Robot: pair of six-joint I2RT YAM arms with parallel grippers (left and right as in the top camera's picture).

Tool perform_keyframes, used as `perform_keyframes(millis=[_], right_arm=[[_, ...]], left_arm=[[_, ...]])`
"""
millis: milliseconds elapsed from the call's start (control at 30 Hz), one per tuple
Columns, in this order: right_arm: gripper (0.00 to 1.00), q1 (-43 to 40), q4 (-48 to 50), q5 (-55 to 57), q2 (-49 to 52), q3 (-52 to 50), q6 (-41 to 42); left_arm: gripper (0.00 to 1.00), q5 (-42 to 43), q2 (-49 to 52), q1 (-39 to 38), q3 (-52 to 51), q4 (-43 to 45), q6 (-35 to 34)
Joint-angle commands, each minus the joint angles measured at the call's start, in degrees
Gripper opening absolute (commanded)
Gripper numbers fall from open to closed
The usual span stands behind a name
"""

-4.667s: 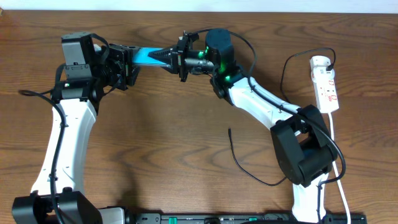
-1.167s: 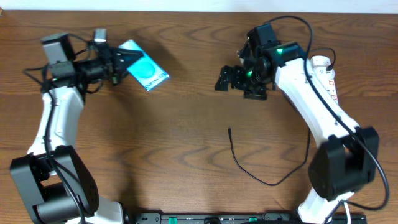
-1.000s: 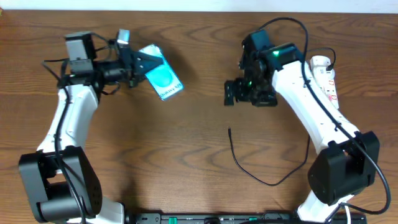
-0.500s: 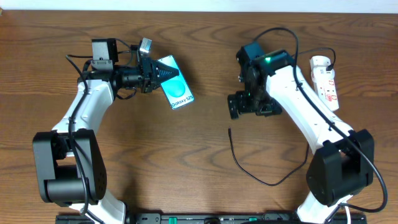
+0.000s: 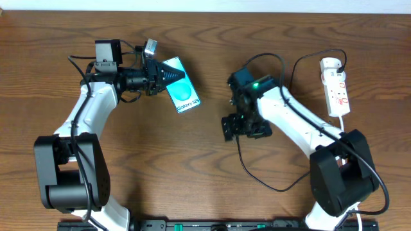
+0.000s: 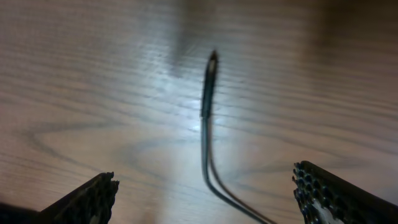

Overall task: Plug charger to phone and switch on socket
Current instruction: 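Lower the right gripper over the black cable's plug end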

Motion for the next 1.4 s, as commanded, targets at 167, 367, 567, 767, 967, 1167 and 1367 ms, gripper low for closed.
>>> perform_keyframes(millis=[167, 367, 567, 767, 967, 1167, 1367], right_arm=[[0.79, 1.1, 1.1, 0.3, 0.1, -2.1, 4.3], [0.59, 1.1, 4.6, 0.0, 0.1, -5.4, 6.1], [0.56, 1.1, 5.9, 0.1, 0.1, -6.0, 6.7], [0.55, 1.9, 8.2, 0.1, 0.3, -7.1, 7.5], [0.55, 2.1, 8.2, 0.1, 1.6, -7.1, 7.9], [0.51, 2.3, 10.6, 0.3, 3.2, -7.2, 8.5], [0.51, 2.4, 11.6, 3.1, 3.5, -7.3, 10.0]], left_arm=[[0.07, 1.7, 0.3, 0.1, 0.5, 0.0, 1.5], [0.07, 1.6, 0.3, 0.1, 0.5, 0.0, 1.5], [0.07, 1.4, 0.3, 0.1, 0.5, -0.3, 1.9], [0.07, 1.2, 0.3, 0.1, 0.5, -0.4, 1.9], [0.07, 1.2, 0.3, 0.1, 0.5, -0.5, 1.9], [0.07, 1.1, 0.3, 0.1, 0.5, -0.5, 2.1], [0.07, 1.0, 0.3, 0.1, 0.5, -0.5, 2.1]])
